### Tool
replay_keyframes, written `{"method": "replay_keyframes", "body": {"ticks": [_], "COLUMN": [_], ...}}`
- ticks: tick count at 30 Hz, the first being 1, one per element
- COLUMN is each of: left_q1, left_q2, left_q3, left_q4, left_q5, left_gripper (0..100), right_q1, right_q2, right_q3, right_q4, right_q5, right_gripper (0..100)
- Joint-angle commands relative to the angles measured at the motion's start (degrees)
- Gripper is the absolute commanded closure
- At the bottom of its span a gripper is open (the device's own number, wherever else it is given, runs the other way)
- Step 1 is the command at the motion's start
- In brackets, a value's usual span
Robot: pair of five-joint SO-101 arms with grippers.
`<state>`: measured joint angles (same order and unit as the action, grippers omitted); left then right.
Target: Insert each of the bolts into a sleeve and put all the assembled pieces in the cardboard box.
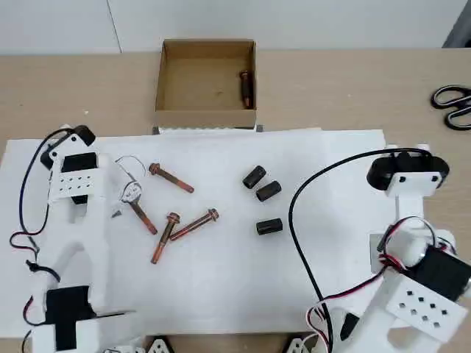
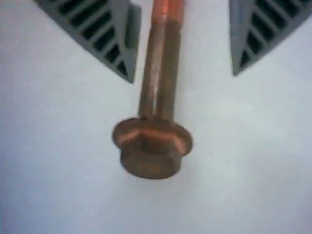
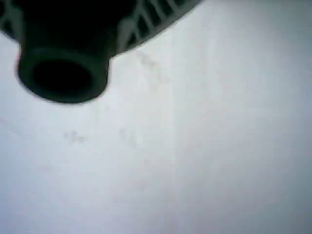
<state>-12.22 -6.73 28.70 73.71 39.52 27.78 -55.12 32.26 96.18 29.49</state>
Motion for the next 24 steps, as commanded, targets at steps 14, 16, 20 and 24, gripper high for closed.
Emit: {"method": "replay_keyframes", "body": {"ticks": [14,16,20,24], "left_q1": [0.2,0.1,0.1,0.1], "left_q2": [4.7,6.3,8.5,9.5], "left_q3": [-1.9,-2.1,-2.0,-1.8], "left_q4": [-4.7,-4.7,-5.9,-7.6], "left_q5": [-0.4,-0.4,-0.4,-0.4], "left_gripper": [87,87,87,87], "right_q1": [0.4,-0.3,-2.3,-4.2], "right_q2": [-0.5,-0.5,-0.5,-0.5], "right_q3": [-0.4,-0.4,-0.3,-0.3], "right_q4": [-0.3,-0.2,-0.1,-0.2], "right_q5": [0.3,0.3,0.1,-1.8], "right_gripper": [99.5,99.5,99.5,99.5]}}
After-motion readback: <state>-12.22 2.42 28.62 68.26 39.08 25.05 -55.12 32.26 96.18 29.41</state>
